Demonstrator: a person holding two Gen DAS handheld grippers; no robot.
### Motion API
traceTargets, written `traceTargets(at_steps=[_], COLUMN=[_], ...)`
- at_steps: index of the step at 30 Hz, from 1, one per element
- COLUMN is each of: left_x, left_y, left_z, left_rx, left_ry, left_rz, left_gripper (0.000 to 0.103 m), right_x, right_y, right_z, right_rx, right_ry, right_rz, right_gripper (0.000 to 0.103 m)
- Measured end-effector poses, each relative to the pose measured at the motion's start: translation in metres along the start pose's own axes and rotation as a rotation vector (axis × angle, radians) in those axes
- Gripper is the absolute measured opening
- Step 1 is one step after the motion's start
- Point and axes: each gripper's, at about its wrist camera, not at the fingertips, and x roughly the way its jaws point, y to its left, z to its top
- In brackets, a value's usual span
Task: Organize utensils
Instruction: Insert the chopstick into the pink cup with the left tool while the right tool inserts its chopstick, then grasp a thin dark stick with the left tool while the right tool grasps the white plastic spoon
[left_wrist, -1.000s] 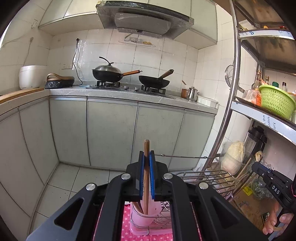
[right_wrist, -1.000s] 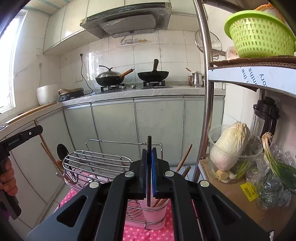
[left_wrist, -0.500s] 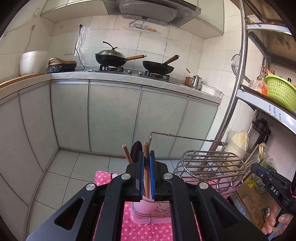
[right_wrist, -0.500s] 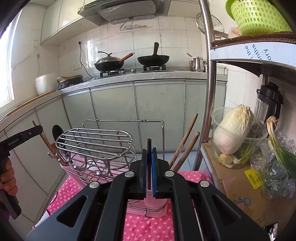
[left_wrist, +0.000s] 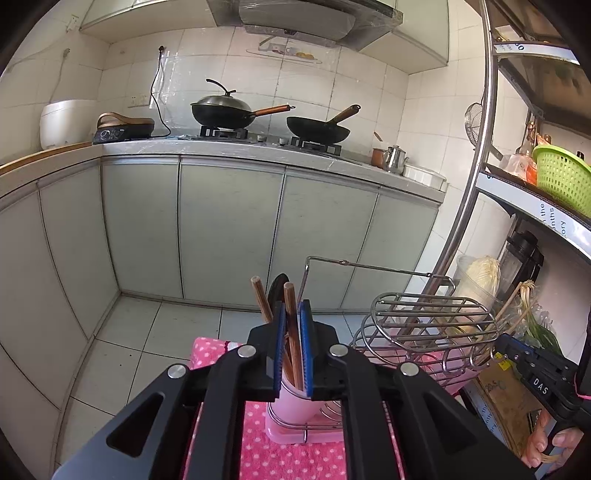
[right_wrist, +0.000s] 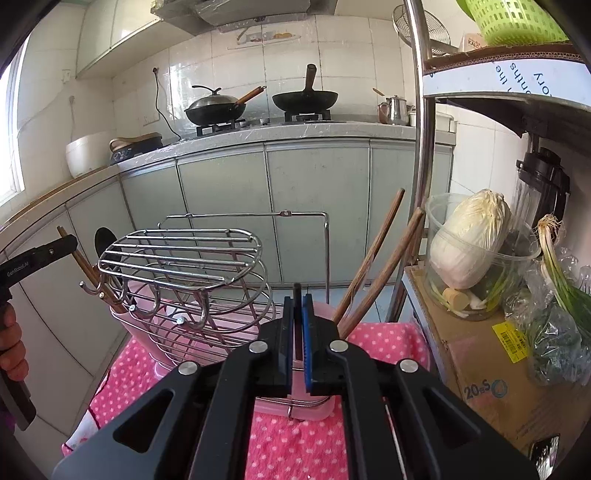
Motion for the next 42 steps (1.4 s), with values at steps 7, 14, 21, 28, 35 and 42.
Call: traceTargets(at_steps=[7, 14, 21, 28, 35, 42], left_x=[-0.016, -0.045, -0.073, -0.076, -0.042, 0.021], left_y=[0.002, 0.005, 0.011, 0.01, -0.007, -0.028], left_z=[0.003, 0.002, -0.008, -0.039, -0.084, -0.137], left_rx=[-0.021, -0.024, -0.04, -0.049, -0.048, -0.103], left_ry=[-0.034, -0.068, -0.076, 0.015, 0.212, 0.545], left_rz=[-0.004, -0.019, -0.053, -0.098, -0.152, -0.199], left_gripper=[0.025, 0.025, 0.025, 0.025, 0.025, 0.024], right_x=[-0.01, -0.037, -0.075, -0.082, -0.056, -0.033], right_y=[0.0, -0.001, 0.003, 0.011, 0.013, 0.003], right_z=[0.001, 0.002, -0.007, -0.042, -0.091, -0.135], right_rx=[0.002, 0.006, 0.016, 0.043, 0.094, 0.174], right_ry=[-0.008, -0.059, -0.107, -0.03, 0.128, 0.266], right_rz=[0.001, -0.007, 0.027, 0.107, 0.13, 0.145], right_gripper=[0.009, 0.019, 0.019, 0.019, 0.019, 0.019])
